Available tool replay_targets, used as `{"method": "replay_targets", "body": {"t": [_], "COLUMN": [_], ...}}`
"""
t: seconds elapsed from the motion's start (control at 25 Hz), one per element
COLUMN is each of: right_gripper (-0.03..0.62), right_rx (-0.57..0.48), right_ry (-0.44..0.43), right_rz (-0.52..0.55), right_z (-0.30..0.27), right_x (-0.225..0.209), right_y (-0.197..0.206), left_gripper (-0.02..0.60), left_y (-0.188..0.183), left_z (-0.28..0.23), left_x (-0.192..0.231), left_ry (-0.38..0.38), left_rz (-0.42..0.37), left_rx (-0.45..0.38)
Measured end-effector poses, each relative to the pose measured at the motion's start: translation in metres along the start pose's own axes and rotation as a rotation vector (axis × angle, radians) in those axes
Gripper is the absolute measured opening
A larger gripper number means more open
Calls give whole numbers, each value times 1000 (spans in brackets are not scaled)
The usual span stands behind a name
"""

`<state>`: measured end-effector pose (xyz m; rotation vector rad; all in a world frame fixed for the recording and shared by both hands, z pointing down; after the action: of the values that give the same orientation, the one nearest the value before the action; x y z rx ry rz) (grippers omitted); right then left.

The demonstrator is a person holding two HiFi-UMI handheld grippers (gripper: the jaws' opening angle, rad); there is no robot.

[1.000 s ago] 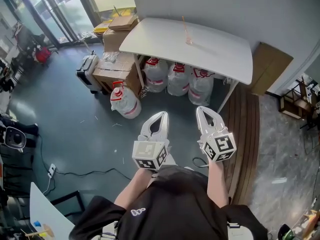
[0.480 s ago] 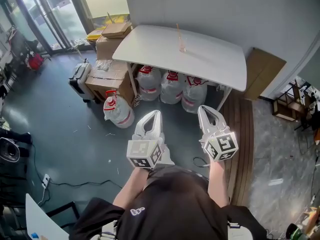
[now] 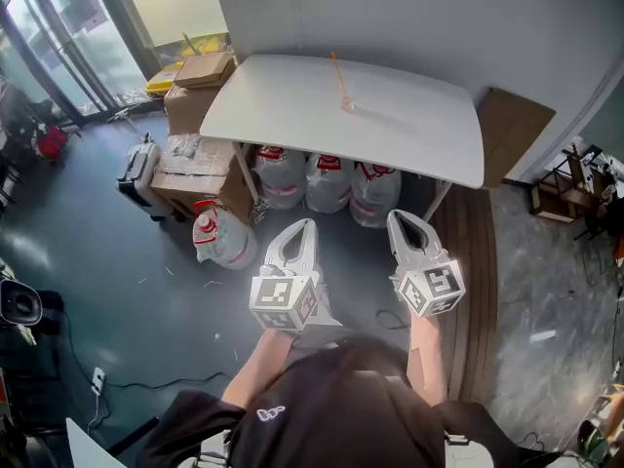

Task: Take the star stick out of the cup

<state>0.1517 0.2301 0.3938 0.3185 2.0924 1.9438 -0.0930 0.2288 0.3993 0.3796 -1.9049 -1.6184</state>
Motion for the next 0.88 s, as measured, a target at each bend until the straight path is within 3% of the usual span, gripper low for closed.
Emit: {"method": "replay_targets", "body": {"t": [0.2,0.44,0.88], "right_gripper": [6,6,6], "right_rx": [11,70,-22], "right_ry": [1,23,97], "right_rz": [-34,-11,1], "right_z": [-55,-121,-244], "right_x": [-2,-13,-31], "right_y": [15,6,-28], "left_gripper": [2,2,2], "left_y": [-4,-12,-57], "left_z": [-41,-90,-180], "left_x": [43,93,161], "left_ry": [13,0,127], "left_rz": [1,71,-23], "left_rx": [14,72,73]}}
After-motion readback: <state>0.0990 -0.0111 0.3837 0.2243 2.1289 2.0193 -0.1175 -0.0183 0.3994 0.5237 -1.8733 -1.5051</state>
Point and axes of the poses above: the fingertips, and each gripper's own axes: z backward along the fingers, x to its left, y out of its underside, the point moved 10 cm from there along z, backward along the fingers, and after that the axes turned 8 degrees about y, right-handed, at the moved point
